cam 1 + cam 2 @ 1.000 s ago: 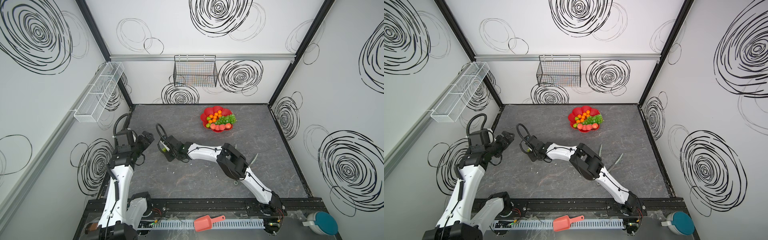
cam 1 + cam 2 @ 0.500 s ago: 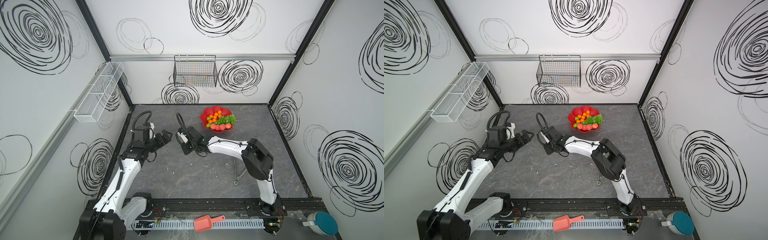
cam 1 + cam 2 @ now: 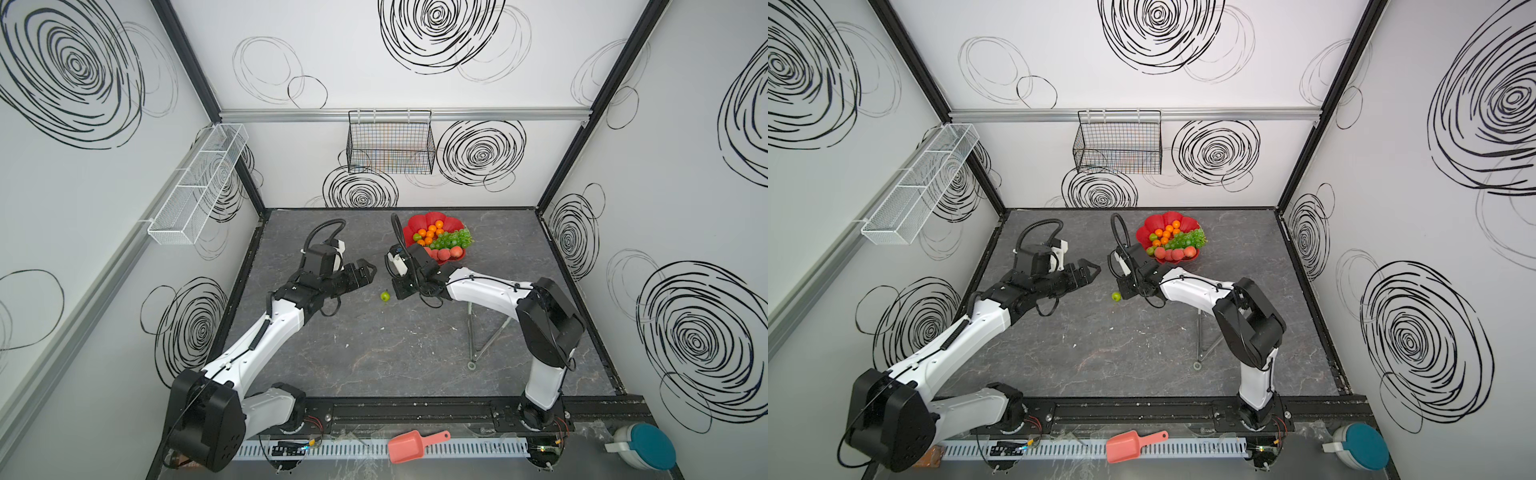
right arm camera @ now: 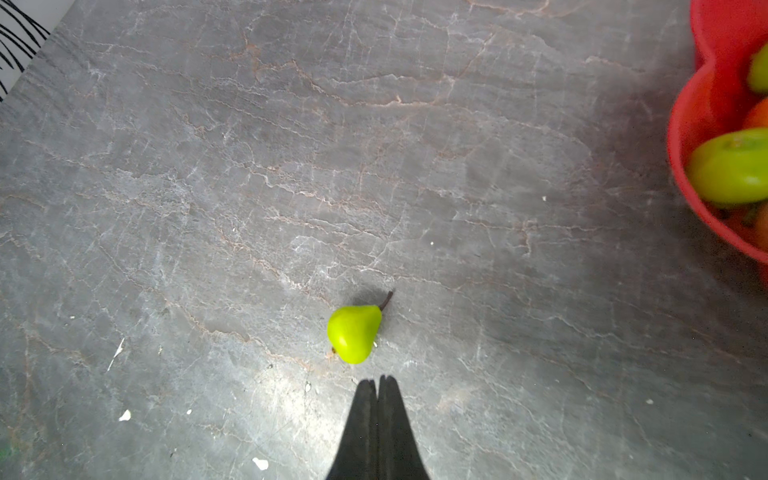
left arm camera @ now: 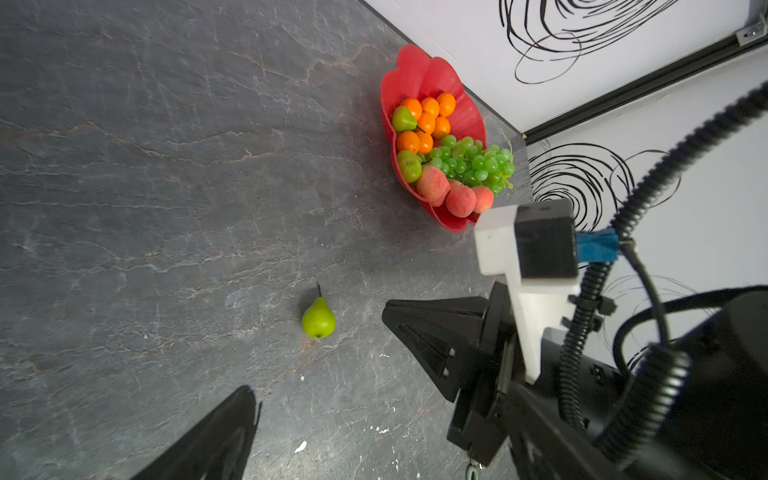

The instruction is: Place and organize the fake fruits in the fruit bowl

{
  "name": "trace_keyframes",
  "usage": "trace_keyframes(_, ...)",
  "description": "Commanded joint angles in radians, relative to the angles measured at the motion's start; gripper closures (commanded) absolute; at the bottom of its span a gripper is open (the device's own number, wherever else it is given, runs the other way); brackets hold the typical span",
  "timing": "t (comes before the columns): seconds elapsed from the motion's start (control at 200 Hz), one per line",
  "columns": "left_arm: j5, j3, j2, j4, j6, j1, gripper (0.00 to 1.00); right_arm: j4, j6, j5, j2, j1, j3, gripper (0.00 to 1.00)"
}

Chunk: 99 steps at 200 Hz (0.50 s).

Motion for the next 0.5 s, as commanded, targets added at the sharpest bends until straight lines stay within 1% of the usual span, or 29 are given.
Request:
trace_keyframes(0.0, 0.002, -0.022, -0.009, 0.071, -0.032, 0.021, 0.04, 0.032, 0.058, -0.006, -0.019, 0.003, -0.019, 0.87)
trace_keyframes(0.085, 0.01, -0.042, -0.013, 0.067, -0.02, 0.029, 0.04, 0.054, 0.144, -0.005, -0.007, -0.006, -0.031, 0.72)
trace_keyframes(0.125, 0.011, -0.048, -0.012, 0.062, -0.009, 0.03, 0.04, 0.072, 0.175, -0.01, -0.002, -0.008, -0.036, 0.68)
trace_keyframes(0.195, 0.02, -0.059, -0.009, 0.062, 0.007, 0.029, 0.04, 0.075, 0.224, -0.002, 0.021, -0.01, -0.026, 0.57)
trace_keyframes(0.26, 0.034, -0.073, -0.008, 0.065, 0.012, 0.028, 0.04, 0.042, 0.232, 0.009, 0.057, -0.01, 0.01, 0.53)
trace_keyframes(0.315, 0.041, -0.084, -0.006, 0.068, 0.012, 0.029, 0.04, 0.012, 0.23, 0.029, 0.081, -0.009, 0.043, 0.51)
trace_keyframes(0.43, 0.046, -0.109, -0.011, 0.068, 0.005, 0.041, 0.04, -0.043, 0.201, 0.082, 0.12, -0.007, 0.094, 0.46)
trace_keyframes(0.49, 0.054, -0.122, -0.019, 0.073, -0.001, 0.058, 0.04, -0.079, 0.181, 0.104, 0.14, -0.008, 0.124, 0.45)
